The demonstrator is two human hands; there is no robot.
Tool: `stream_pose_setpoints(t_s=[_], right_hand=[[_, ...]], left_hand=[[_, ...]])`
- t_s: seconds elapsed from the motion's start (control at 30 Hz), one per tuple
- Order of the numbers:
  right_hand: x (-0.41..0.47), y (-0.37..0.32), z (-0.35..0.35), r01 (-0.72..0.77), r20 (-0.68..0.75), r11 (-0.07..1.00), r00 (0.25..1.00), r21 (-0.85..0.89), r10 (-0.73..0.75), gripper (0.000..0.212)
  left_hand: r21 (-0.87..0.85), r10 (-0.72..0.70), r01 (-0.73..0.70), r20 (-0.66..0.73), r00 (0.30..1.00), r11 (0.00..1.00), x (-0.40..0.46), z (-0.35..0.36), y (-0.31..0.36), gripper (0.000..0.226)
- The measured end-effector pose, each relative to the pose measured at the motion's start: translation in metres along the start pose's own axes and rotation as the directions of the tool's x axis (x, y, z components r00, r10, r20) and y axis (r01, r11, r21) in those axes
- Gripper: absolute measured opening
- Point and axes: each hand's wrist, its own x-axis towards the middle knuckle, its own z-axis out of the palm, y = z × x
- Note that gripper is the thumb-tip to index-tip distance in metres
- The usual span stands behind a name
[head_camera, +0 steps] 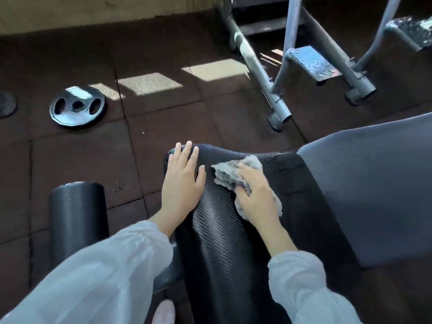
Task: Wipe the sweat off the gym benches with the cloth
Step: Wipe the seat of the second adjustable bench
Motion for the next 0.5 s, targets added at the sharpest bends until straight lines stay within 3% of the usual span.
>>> stream_pose_setpoints(t_s=[0.1, 0.17, 0.33, 0.5], right_hand=[[-0.001, 0.023, -0.019, -0.192, -0.108, 0.981, 0.976, -0.026, 0.188, 0.035], [0.02, 0.025, -0.015, -0.239, -0.131, 0.97, 0.964, -0.05, 0.231, 0.03], [0.041, -0.004, 0.01, -0.057, 0.011, 0.997, 0.998, -0.058, 0.057, 0.035], [-0.06, -0.012, -0.007, 0.051, 0.067, 0.998, 0.996, 0.024, -0.052, 0.037]], left_hand=[[-0.013, -0.001, 0.001, -0.004, 1.0, 1.0, 0.001, 0.0, 0.001, 0.055], [-0.022, -0.016, 0.016, -0.003, 1.0, 1.0, 0.001, -0.001, 0.001, 0.055], [0.061, -0.004, 0.001, 0.043, 0.999, 0.998, 0.002, -0.005, 0.005, 0.052], [0.112, -0.019, 0.013, 0.055, 0.998, 0.994, 0.004, -0.006, 0.007, 0.047]])
